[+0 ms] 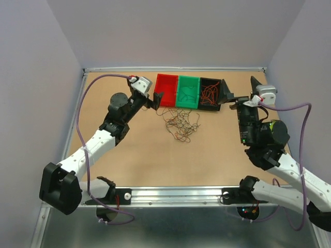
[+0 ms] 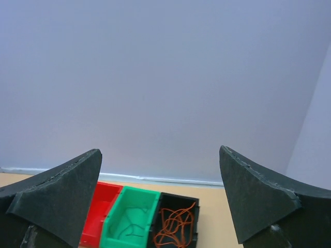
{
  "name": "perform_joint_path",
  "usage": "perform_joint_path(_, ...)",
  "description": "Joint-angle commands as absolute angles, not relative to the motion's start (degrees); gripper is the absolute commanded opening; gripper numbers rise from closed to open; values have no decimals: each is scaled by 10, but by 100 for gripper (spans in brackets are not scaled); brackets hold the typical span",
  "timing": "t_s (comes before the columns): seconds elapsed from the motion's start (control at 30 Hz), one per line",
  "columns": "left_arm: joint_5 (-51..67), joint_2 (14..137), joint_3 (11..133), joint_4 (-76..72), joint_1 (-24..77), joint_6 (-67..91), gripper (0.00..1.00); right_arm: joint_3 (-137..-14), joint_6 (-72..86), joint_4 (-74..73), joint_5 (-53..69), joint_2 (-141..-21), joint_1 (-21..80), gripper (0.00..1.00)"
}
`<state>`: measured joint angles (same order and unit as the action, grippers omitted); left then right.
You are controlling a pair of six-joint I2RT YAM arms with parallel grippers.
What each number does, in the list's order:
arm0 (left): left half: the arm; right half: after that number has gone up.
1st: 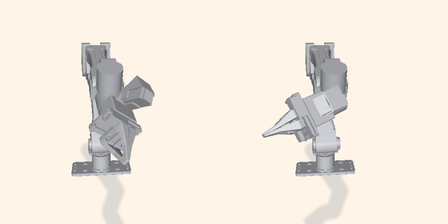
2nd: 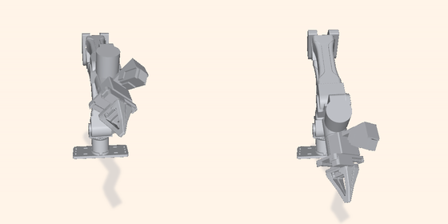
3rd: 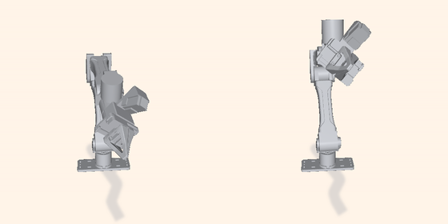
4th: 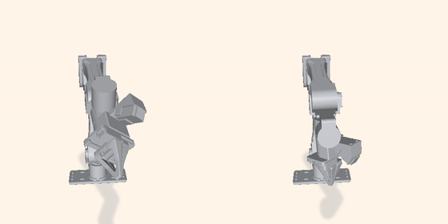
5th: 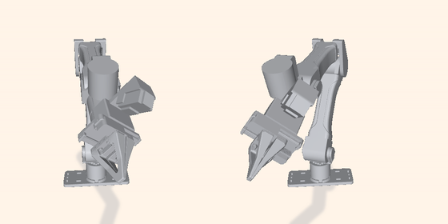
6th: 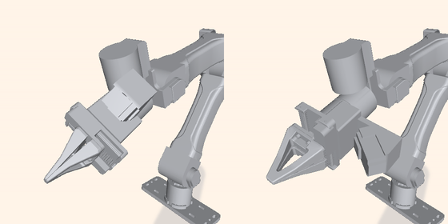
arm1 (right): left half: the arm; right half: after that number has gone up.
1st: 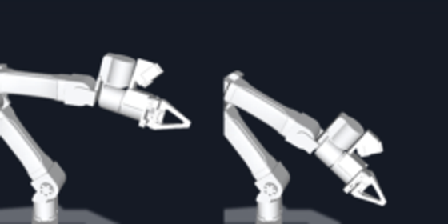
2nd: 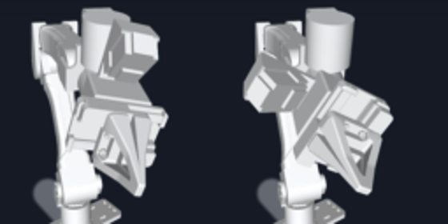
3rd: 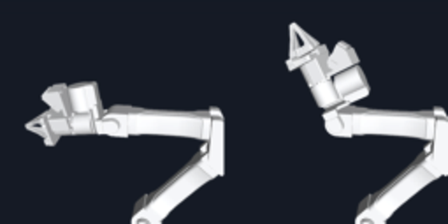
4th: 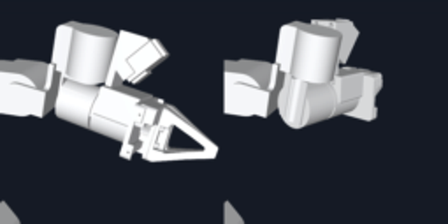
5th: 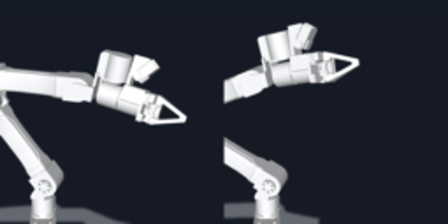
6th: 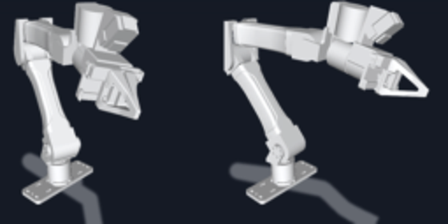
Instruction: Untangle the cables
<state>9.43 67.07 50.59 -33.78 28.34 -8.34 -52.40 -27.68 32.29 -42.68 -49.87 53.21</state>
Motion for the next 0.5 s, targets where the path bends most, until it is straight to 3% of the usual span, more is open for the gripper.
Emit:
perform_joint_path(0.0,151,679,473,-327,273,-153,99,-552,-257,103,-274,-525,455,100)
perform_joint_path(0.1,189,685,472,-326,263,-148,99,-556,-257,72,-326,-618,427,100)
perform_joint_path(0.2,229,695,459,-327,264,-174,99,-547,-264,70,-322,-638,413,100)
perform_joint_path(0.47,297,745,475,-280,264,-231,99,-551,-278,-130,-20,-659,330,100)
